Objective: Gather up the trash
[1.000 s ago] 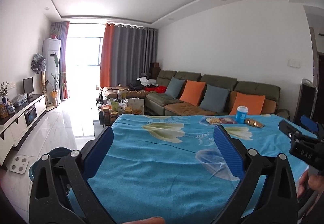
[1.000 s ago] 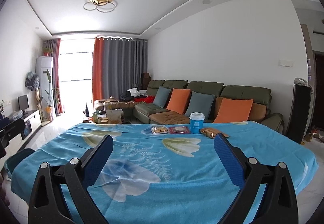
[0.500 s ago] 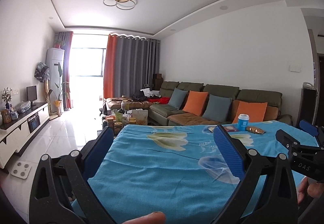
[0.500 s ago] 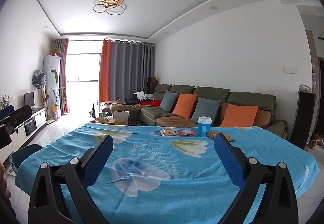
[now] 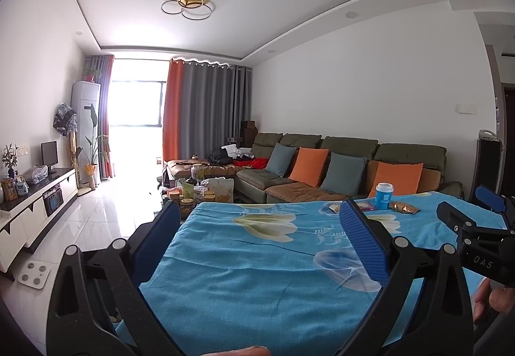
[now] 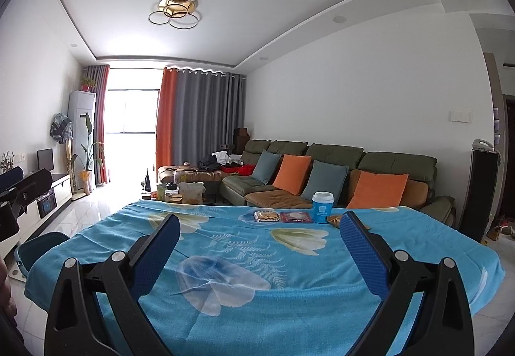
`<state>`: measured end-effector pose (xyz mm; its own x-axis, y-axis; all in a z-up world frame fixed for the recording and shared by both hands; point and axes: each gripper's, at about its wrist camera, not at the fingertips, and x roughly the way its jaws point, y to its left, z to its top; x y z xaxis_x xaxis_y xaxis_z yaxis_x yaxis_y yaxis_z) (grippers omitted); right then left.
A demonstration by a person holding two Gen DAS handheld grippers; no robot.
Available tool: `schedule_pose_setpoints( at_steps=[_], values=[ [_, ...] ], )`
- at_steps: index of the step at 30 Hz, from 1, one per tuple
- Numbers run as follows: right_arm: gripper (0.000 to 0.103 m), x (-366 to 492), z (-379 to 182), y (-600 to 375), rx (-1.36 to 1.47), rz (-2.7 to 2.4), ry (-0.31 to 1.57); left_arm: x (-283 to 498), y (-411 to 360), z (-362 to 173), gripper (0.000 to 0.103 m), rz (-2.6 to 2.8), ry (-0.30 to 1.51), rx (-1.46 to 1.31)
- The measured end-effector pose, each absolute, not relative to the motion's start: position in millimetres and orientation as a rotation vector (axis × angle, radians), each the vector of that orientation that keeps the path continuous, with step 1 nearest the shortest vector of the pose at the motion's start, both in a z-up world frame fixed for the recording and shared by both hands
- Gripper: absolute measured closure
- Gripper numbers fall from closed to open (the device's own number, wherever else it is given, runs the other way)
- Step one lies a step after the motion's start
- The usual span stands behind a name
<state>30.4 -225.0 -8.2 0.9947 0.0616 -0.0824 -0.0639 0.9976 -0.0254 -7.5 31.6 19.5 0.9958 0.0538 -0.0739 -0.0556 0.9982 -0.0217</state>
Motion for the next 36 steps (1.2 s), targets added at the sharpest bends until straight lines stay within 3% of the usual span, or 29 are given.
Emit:
schedule_pose_setpoints(
  at_steps=[36],
  values=[
    [0.007,24.8,-6.8,-221.8,-0.017,0.069,0.092,-15.1,32.6,21.6,0.006,0.033,0.09,-0.012]
  ],
)
